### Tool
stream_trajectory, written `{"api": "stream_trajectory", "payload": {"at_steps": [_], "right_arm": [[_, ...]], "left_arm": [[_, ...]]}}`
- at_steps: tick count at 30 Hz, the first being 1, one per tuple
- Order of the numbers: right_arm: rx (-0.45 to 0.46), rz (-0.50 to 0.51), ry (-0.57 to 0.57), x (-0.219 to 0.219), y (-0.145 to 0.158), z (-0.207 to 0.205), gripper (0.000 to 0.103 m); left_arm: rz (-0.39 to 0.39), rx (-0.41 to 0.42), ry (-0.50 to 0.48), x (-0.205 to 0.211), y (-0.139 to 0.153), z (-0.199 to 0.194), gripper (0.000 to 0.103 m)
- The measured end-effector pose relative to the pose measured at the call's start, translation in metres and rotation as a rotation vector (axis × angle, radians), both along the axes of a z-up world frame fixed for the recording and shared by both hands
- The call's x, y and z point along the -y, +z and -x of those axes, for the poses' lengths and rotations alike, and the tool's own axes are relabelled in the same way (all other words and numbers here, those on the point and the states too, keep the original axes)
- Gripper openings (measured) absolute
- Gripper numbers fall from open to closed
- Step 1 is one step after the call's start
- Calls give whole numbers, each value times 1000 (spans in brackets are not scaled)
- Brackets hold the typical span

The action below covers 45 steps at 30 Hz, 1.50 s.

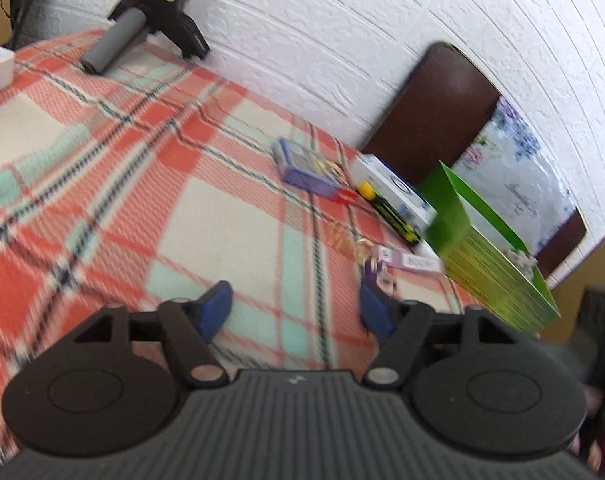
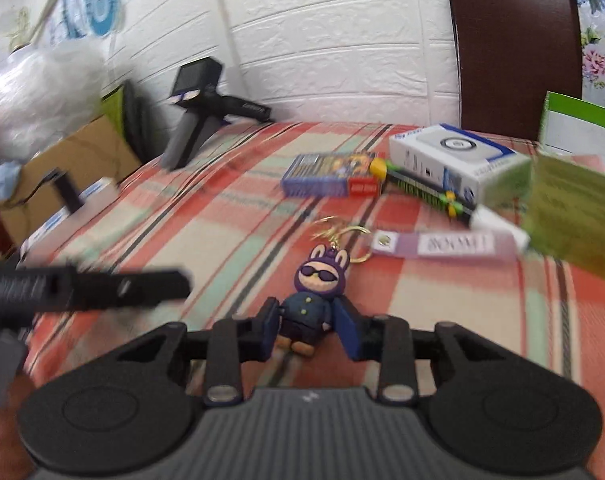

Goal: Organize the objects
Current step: 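Grasp the purple keychain figure with the left gripper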

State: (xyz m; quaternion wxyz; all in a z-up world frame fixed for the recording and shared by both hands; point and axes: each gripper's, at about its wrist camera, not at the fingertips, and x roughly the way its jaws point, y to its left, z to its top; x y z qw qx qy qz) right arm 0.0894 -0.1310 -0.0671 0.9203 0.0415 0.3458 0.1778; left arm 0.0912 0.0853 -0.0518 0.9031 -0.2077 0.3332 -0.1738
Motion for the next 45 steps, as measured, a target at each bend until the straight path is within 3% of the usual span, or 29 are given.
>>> {"api": "stream_trajectory", "payload": {"at_steps": [2, 6, 9, 12, 14, 16, 20, 22, 24, 25, 26, 27, 30, 33, 34, 36, 38, 41, 45], "right_arm": [[22, 31, 33, 2, 2, 32, 31], [55, 57, 90, 1, 4, 77, 31], [54, 32, 175, 0, 5, 92, 33], [67, 20, 207, -1, 7, 100, 42], [82, 25, 206, 3, 8, 102, 54], [93, 33, 185, 10, 8, 102, 55], [61, -28, 88, 37, 8, 93, 54], [37, -60, 27, 49, 8, 85, 54], [19, -95, -14, 57, 10, 74, 54], [23, -102, -27, 60, 11, 69, 54], [34, -92, -31, 62, 12, 66, 54], [50, -74, -30, 60, 15, 61, 54], [86, -28, -25, 55, 21, 41, 54], [56, -30, -68, 54, 23, 11, 54], [41, -30, -78, 52, 21, 0, 54], [14, -27, -96, 50, 15, -18, 53], [-34, -31, -98, 51, 3, -28, 32], [-25, -35, -115, 57, -2, -17, 24], [-26, -58, -157, 73, 0, 24, 23]], "left_arm": [[31, -36, -46, 8, 1, 5, 85], [75, -109, -166, 35, 0, 13, 86], [26, -111, -215, 58, 0, 21, 86], [-87, -94, -231, 78, 3, 28, 83], [-201, -72, -219, 87, 5, 32, 59], [-269, -58, -200, 87, 5, 32, 43], [-199, -99, -135, 59, 4, 22, 29], [-149, -120, -107, 46, 5, 21, 32], [-91, -141, -109, 38, 8, 26, 57], [-76, -132, -119, 38, 11, 31, 74], [-79, -114, -128, 40, 14, 37, 84], [-93, -98, -141, 45, 17, 43, 87], [-137, -112, -206, 68, 16, 45, 87], [-181, -146, -212, 85, 7, 38, 86], [-212, -125, -211, 90, 8, 39, 83], [-284, -93, -201, 97, 7, 40, 63], [-303, -69, -199, 95, 6, 40, 55], [-279, -68, -207, 84, 6, 36, 54], [-310, -61, -153, 75, 9, 31, 50]]}}
